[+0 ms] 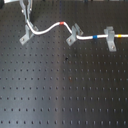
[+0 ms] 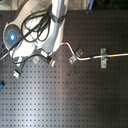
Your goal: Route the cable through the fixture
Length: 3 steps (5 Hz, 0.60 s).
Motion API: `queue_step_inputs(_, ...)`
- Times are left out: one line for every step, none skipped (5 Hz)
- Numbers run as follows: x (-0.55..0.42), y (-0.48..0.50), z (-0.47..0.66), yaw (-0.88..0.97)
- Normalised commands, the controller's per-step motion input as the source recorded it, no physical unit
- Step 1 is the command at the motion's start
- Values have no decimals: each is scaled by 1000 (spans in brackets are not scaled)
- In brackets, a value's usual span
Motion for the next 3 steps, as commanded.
queue_step_inputs(22,-55,287,0)
queue_step_inputs(-258,-65,393,0)
queue_step_inputs(-57,17,72,174)
